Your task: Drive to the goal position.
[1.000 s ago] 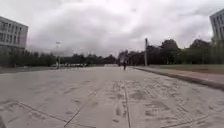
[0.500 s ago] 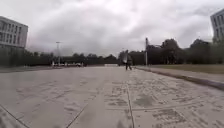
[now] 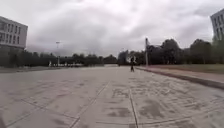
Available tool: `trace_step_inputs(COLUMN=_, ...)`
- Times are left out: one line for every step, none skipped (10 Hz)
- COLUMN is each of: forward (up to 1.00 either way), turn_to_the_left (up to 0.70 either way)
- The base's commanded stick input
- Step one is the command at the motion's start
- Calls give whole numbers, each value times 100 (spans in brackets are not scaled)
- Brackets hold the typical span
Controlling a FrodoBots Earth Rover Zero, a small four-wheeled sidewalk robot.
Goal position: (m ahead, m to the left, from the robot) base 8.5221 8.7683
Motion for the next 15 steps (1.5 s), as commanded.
trace_step_inputs(forward=70, turn_to_the_left=1)
trace_step_inputs(forward=70, turn_to_the_left=1)
trace_step_inputs(forward=70, turn_to_the_left=1)
trace_step_inputs(forward=70, turn_to_the_left=1)
trace_step_inputs(forward=70, turn_to_the_left=1)
trace_step_inputs(forward=70, turn_to_the_left=1)
trace_step_inputs(forward=70, turn_to_the_left=1)
trace_step_inputs(forward=70, turn_to_the_left=1)
trace_step_inputs(forward=70, turn_to_the_left=1)
trace_step_inputs(forward=70, turn_to_the_left=1)
trace_step_inputs(forward=70, turn_to_the_left=1)
trace_step_inputs(forward=70, turn_to_the_left=1)
trace_step_inputs(forward=70, turn_to_the_left=1)
trace_step_inputs(forward=70, turn_to_the_left=1)
trace_step_inputs(forward=70, turn_to_the_left=1)
